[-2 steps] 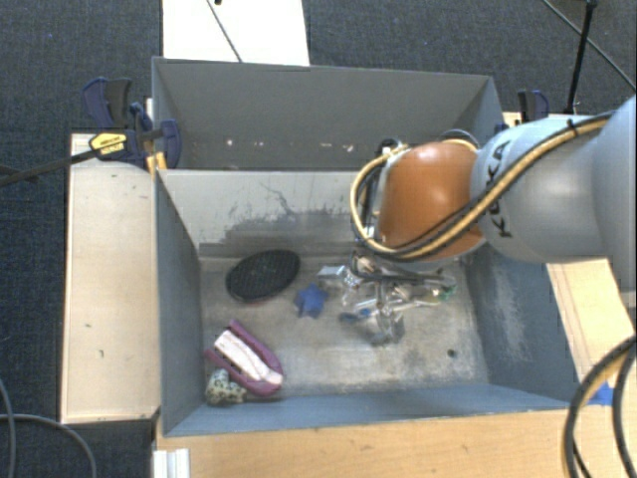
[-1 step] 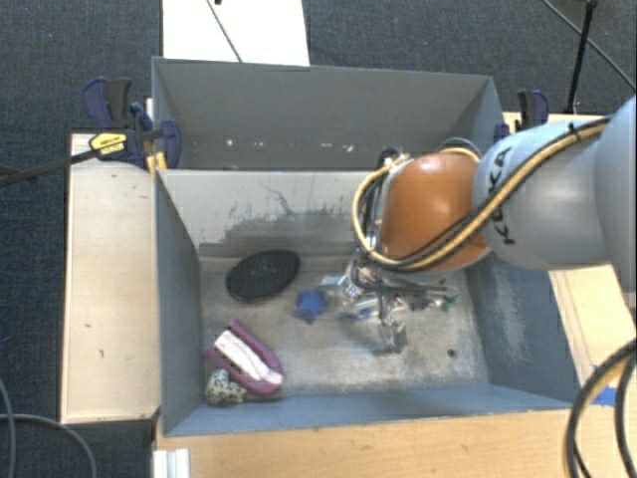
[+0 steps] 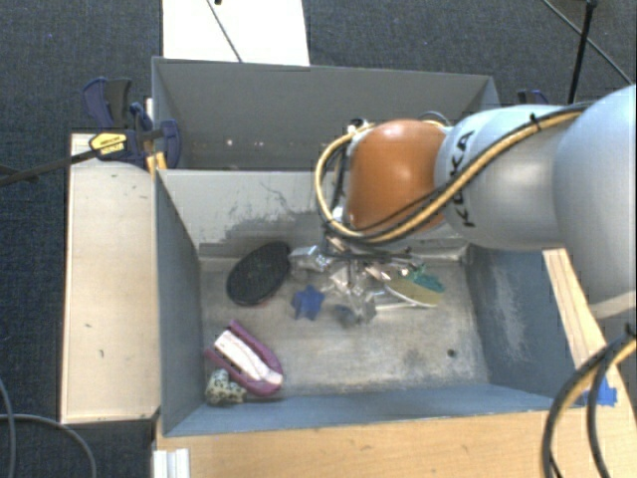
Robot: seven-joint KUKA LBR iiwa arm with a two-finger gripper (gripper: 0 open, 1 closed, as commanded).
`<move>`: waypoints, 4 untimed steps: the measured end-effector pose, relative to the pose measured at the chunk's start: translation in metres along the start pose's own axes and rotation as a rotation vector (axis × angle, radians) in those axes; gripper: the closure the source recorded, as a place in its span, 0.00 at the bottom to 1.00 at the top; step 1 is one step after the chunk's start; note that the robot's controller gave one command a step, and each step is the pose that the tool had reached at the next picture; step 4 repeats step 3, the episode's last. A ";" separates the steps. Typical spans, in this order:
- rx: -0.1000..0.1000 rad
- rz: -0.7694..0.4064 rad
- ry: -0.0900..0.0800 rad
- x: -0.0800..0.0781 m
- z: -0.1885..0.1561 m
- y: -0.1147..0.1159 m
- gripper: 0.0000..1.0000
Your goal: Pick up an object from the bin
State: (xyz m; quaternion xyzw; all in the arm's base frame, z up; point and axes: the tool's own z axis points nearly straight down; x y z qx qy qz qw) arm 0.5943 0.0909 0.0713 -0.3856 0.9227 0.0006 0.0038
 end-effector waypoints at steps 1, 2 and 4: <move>-0.002 0.087 0.007 -0.007 0.000 0.017 0.00; -0.002 0.089 0.007 -0.007 0.000 0.016 1.00; 0.003 0.030 -0.003 0.007 -0.174 0.075 1.00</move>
Offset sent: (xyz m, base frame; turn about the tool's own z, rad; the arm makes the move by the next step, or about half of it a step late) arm -0.0075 0.0163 -0.0013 0.0873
